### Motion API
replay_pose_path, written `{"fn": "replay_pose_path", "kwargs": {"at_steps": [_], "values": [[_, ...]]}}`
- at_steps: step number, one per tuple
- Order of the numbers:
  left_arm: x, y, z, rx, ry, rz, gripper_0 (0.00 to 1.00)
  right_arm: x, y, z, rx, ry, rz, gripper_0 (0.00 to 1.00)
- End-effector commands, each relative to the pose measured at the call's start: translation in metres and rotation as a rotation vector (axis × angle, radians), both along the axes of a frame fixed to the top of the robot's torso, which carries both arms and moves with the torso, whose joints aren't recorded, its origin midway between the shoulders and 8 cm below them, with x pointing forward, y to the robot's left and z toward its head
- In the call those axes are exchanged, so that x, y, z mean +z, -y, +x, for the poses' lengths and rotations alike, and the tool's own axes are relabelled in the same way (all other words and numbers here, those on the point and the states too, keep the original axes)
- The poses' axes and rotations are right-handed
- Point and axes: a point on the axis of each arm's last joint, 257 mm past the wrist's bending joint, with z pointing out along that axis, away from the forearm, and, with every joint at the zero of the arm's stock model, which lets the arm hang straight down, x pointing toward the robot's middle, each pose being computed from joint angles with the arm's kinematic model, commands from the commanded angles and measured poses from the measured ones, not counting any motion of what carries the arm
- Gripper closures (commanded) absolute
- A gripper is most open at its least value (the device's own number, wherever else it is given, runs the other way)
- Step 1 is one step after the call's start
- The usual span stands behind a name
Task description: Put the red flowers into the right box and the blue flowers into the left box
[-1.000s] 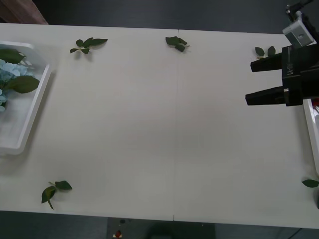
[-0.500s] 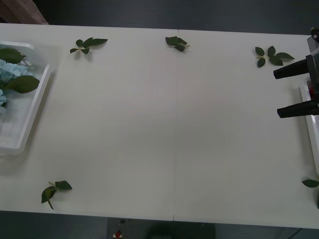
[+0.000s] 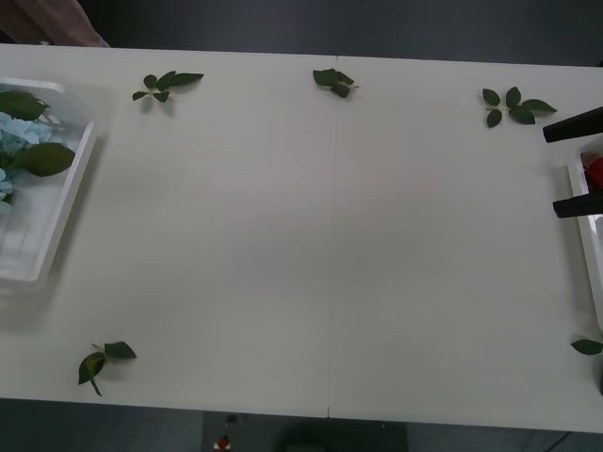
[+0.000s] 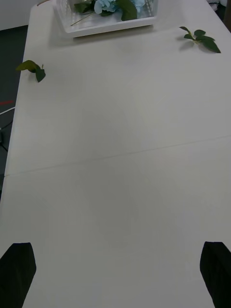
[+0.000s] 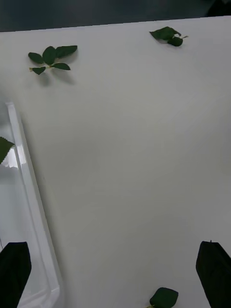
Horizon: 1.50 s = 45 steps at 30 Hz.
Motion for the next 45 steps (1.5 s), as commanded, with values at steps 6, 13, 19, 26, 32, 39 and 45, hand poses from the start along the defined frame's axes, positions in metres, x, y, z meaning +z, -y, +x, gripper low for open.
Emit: {"fn": "replay_pose_path", "kwargs": {"at_steps": [6,13,19,26,32,39,45], "values": [[0.031,0.110,0.016,-0.210,0.136,-0.005,0.00,0.016,0.003,0.002,0.004,0.046,-0.019,0.00],[0.036,0.184,0.010,-0.355,0.192,-0.038,0.00,0.016,0.003,0.002,0.004,0.046,-0.019,0.00],[0.029,0.229,-0.002,-0.447,0.197,-0.077,0.00,0.016,0.003,0.002,0.004,0.046,-0.019,0.00],[0.022,0.269,-0.014,-0.527,0.216,-0.100,0.00,0.016,0.003,0.002,0.004,0.046,-0.019,0.00],[0.027,0.286,-0.020,-0.576,0.234,-0.097,0.00,0.016,0.003,0.002,0.004,0.046,-0.019,0.00],[0.027,0.297,-0.026,-0.609,0.238,-0.099,0.00,0.016,0.003,0.002,0.004,0.046,-0.019,0.00],[0.027,0.297,-0.026,-0.609,0.238,-0.100,0.00,0.016,0.003,0.002,0.004,0.046,-0.019,0.00]]}}
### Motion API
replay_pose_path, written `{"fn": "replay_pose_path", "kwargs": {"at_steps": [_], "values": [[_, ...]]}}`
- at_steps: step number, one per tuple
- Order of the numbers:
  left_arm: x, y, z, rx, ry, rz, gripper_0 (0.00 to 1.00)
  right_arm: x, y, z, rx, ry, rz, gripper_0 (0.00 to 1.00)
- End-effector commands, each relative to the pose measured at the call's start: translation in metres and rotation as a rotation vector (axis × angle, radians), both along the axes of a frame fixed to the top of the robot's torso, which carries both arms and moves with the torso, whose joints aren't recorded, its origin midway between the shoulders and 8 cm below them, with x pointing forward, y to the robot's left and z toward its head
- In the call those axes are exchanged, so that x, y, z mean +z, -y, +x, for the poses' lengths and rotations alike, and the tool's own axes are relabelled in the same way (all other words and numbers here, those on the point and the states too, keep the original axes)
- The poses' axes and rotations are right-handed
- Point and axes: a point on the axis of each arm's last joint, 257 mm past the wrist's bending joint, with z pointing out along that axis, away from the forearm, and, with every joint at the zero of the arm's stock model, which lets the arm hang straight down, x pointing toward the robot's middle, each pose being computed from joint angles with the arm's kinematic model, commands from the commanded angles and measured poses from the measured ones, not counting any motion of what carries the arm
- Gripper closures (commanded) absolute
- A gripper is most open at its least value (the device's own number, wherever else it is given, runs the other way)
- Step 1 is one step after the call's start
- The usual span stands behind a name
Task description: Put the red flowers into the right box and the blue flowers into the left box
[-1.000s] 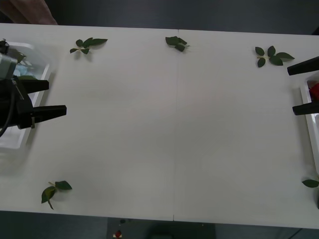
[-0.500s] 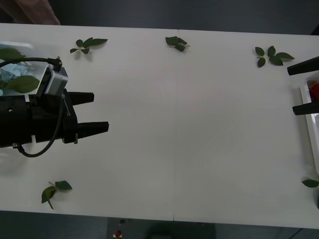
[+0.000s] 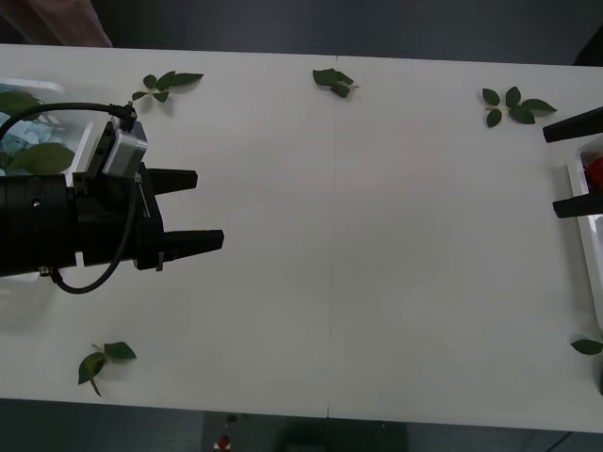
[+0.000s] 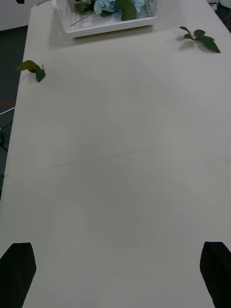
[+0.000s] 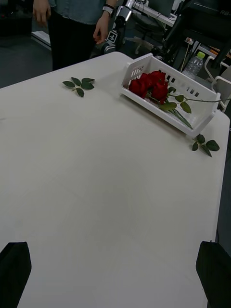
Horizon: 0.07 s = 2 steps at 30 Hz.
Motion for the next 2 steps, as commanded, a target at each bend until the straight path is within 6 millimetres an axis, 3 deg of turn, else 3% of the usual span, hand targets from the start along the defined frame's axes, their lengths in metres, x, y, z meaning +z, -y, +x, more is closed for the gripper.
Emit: {"fn": "replay_pose_path", "kwargs": {"at_steps": [1,2], "values": [[0.0146,0.0092,-0.0059,-0.035,0.057,0.006,0.00,0.0160,0.0032,0.0021,0.004,0.046,-0.019,0.00],[0.0146,0.0092,-0.0059,-0.035,0.057,0.006,0.00,0.0160,0.0032,0.0021,0.004,0.046,-0.019,0.00]]}}
